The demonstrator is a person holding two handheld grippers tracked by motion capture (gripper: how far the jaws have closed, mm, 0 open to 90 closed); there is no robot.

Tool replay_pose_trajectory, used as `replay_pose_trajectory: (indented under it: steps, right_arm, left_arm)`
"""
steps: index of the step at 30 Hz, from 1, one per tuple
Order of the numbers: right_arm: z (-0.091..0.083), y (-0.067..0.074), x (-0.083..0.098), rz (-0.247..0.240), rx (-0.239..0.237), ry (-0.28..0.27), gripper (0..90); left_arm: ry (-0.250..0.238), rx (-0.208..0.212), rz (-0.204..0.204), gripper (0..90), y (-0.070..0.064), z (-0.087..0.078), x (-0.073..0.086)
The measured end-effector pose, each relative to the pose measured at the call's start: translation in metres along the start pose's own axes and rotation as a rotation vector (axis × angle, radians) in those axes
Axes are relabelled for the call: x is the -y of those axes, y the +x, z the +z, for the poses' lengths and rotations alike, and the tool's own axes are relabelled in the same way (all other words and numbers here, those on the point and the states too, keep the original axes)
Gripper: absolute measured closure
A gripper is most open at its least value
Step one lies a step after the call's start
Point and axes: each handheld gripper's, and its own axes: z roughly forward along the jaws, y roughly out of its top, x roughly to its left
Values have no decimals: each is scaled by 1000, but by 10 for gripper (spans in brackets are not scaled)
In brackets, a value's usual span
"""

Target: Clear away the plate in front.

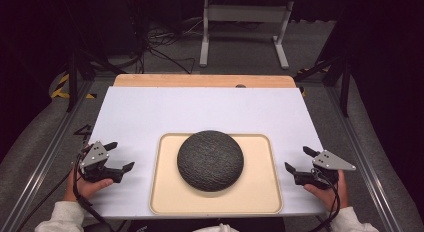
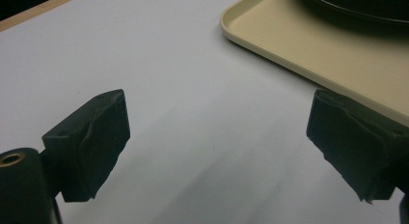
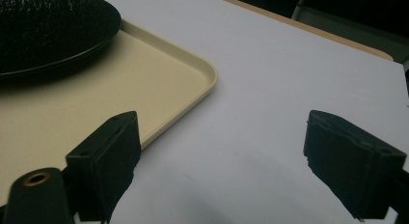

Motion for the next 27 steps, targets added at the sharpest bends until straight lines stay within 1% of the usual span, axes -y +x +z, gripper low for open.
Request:
replay_pose_trajectory:
  steps: [2,4,6,7,10,12,16,18,22,24,27]
  right_arm:
    - [0,-1,1,3,3,2,135]
    - [-1,-2,1,5,5,1,135]
    - [-2,-2,1,8,8,-2,135]
    - [-2,-2,1,8,10,-1,135]
    - [-2,-1,1,8,14,-2,135]
    - [-1,-2,1,10,30,6,136]
    - [-1,-5,2,29,39,7,141]
    - [-1,-5,2,32,37,7,141]
    - [0,-6,3,33,32,8,141]
    - [0,-6,3,33,27,12,141]
    - [1,-7,3,34,27,12,141]
  left_arm:
    - [7,6,11,88,-3,2,-2]
    - [11,6,10,87,-5,3,-3]
    - [21,6,27,87,-7,4,-4]
    - [26,-2,33,87,-9,5,-5]
    - [24,0,38,86,-11,5,-6]
    - [38,1,48,86,-13,7,-7]
    - [55,-2,40,84,-12,9,-7]
    - [64,-1,44,84,-12,11,-7]
    - [59,-4,34,84,-10,12,-6]
    - [60,-19,30,84,-9,13,-7]
    - [56,-23,25,84,-9,13,-7]
